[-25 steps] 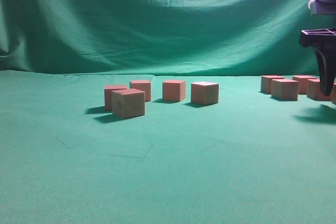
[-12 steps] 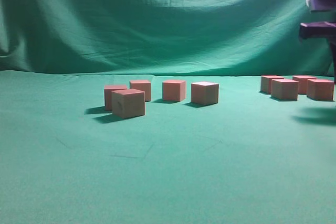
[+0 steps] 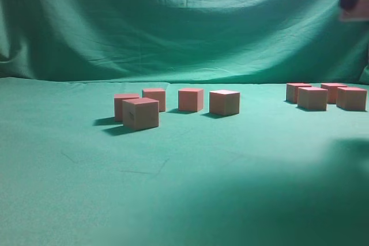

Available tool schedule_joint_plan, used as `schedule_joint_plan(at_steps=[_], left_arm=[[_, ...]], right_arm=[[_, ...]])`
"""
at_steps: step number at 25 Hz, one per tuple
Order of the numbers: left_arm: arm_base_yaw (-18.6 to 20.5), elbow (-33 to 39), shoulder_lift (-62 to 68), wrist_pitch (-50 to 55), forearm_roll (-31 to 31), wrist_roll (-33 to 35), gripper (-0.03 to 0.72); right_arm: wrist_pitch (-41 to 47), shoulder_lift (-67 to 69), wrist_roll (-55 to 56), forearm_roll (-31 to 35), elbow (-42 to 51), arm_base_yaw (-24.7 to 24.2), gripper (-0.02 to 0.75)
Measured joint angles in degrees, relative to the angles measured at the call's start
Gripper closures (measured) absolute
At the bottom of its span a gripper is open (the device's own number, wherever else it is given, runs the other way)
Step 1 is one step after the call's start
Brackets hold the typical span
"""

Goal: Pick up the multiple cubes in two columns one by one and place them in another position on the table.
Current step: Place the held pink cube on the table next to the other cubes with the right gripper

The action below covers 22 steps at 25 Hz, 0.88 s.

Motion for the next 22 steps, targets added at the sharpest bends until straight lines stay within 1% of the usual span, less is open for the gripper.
schedule_joint_plan(at_steps=[4, 8, 12, 15, 22], left_arm=[[0.0, 0.0, 0.0, 0.0, 0.0, 0.0, 0.688], [0.0, 0.0, 0.0, 0.0, 0.0, 0.0, 0.688], [0.0, 0.0, 0.0, 0.0, 0.0, 0.0, 0.688], [0.0, 0.0, 0.0, 0.0, 0.0, 0.0, 0.688], [0.0, 0.0, 0.0, 0.0, 0.0, 0.0, 0.688]], right_arm=[[-0.3, -1.9, -6.2, 3.3, 1.7, 8.6, 0.477], [-4.1, -1.1, -14.4, 8.1, 3.5, 16.9, 0.477], [-9.1, 2.6, -23.2, 12.0, 3.5, 22.9, 0.477], [-11.9, 5.9, -27.1, 12.7, 3.5, 25.5, 0.477], [-13.5, 12.6, -28.9, 12.8, 1.6, 26.3, 0.477]])
